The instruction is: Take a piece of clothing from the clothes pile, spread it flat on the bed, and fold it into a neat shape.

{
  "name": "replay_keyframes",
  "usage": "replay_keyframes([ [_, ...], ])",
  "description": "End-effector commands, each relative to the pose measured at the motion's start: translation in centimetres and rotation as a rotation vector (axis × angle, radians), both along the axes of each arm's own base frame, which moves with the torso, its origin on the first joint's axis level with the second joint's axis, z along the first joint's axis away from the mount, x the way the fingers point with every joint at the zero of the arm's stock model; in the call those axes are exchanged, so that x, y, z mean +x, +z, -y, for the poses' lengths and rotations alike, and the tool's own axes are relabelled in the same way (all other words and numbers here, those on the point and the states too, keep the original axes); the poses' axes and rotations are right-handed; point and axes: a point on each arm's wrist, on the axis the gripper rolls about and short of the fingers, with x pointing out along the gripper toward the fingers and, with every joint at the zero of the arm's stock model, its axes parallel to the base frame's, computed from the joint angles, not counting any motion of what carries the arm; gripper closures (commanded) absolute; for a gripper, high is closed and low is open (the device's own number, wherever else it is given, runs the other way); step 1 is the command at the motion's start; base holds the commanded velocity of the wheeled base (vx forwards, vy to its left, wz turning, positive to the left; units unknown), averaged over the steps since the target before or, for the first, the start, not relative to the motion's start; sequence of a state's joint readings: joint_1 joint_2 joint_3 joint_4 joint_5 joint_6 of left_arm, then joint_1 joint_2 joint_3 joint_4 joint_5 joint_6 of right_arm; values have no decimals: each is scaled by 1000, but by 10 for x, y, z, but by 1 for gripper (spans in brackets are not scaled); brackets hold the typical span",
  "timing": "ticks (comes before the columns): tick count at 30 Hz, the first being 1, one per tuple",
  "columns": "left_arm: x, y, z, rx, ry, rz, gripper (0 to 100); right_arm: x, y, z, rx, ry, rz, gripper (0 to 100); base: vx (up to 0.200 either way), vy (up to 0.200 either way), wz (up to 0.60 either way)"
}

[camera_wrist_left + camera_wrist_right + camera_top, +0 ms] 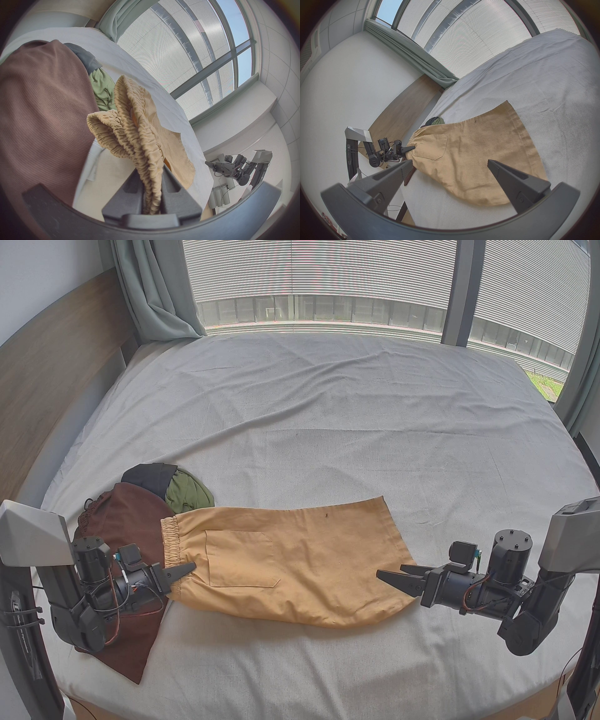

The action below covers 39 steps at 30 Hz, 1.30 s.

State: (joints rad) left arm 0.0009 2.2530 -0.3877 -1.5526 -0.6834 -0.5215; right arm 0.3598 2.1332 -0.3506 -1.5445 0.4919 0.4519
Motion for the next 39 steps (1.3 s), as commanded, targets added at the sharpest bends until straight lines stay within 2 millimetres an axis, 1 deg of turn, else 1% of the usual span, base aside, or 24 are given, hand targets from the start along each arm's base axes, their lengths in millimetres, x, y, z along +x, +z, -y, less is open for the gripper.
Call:
replay_keyframes([
  [1,-6,2,-18,22,30,17,100,-1,-1,-1,-5,6,3,0,0,0,0],
  [3,-7,5,-27,30,31,36,100,-1,-1,-1,-8,7,6,0,0,0,0],
  [6,-11,3,-33,37,23,37,100,-1,-1,-1,-9,8,5,0,0,0,0],
  [11,-13,3,-33,52,19,40,100,-1,-1,-1,-9,7,5,0,0,0,0],
  [18,-12,3,-26,51,-4,45,100,-1,-1,-1,-22,13,21,0,0,0,0],
  [22,-8,6,-14,55,-36,66,100,-1,-2,-1,-28,13,25,0,0,0,0],
  [29,-6,19,0,52,-73,113,100,0,0,0,-26,8,32,0,0,0,0],
  [35,2,24,23,57,-91,148,100,0,1,-1,-25,10,34,0,0,0,0],
  [37,3,24,25,55,-91,148,100,0,1,0,-24,8,35,0,0,0,0],
  [38,5,27,36,36,-106,150,100,0,1,0,-24,7,35,0,0,0,0],
  [39,6,28,39,31,-112,152,100,0,1,0,-24,7,35,0,0,0,0],
])
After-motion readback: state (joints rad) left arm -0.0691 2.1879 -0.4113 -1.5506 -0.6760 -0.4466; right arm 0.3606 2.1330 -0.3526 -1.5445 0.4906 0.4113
